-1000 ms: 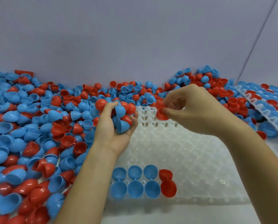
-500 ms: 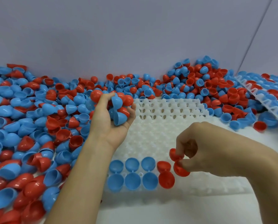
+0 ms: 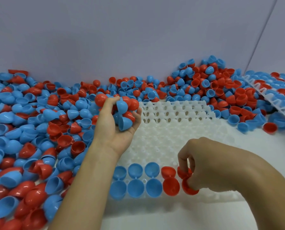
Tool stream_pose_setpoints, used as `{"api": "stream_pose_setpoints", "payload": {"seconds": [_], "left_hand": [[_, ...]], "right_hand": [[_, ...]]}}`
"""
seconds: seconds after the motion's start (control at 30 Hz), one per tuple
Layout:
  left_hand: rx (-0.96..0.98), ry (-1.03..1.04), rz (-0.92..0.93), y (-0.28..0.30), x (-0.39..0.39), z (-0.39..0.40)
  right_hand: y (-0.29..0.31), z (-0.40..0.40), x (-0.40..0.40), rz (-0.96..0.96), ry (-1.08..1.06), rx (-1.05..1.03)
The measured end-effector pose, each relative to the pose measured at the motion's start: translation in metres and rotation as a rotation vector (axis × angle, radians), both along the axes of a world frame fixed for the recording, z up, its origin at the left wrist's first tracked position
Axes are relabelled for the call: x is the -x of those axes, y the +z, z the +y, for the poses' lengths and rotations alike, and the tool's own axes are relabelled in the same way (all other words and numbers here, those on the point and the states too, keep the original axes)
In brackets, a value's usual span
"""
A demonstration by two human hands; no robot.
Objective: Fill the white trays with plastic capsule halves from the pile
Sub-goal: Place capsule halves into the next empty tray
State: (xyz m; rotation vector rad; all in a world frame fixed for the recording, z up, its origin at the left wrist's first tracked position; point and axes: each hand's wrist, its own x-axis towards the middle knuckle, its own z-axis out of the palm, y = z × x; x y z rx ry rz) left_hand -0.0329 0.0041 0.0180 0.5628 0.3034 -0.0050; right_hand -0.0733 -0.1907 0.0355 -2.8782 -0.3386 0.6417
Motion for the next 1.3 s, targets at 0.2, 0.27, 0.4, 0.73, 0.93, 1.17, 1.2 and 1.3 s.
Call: {"api": "stream_pose_setpoints", "payload": {"seconds": [0.2, 0.27, 0.4, 0.73, 0.93, 1.17, 1.2, 1.3], "left_hand": [[0.017, -0.003, 0.005, 0.0, 0.0, 0.001], [0.022, -0.007, 0.0, -0.001, -0.001, 0.002], [0.034, -0.008, 0.007, -0.002, -0.002, 0.004], [-0.074, -0.007, -0.081, -0.007, -0.006, 0.005], [-0.081, -0.048, -0.095, -0.008, -0.007, 0.003], [-0.063, -0.027, -0.059, -0.007, -0.007, 0.0], [-0.058, -0.025, -0.063, -0.007, -0.006, -0.001], [-0.071, -0.018, -0.074, -0.007, -0.005, -0.003]], "right_hand": [[0.006, -0.005, 0.002, 0.053, -0.026, -0.051], [0.01, -0.009, 0.002, 0.051, -0.031, -0.07], [0.019, -0.014, -0.002, 0.012, 0.019, -0.147], [0.041, 0.069, -0.044, -0.545, 0.239, -0.617], [0.002, 0.082, -0.04, -0.629, 0.291, -0.709], [-0.009, 0.075, -0.048, -0.691, 0.168, -0.797], [-0.011, 0.074, -0.049, -0.687, 0.166, -0.791], [-0.013, 0.072, -0.05, -0.685, 0.163, -0.758]]}}
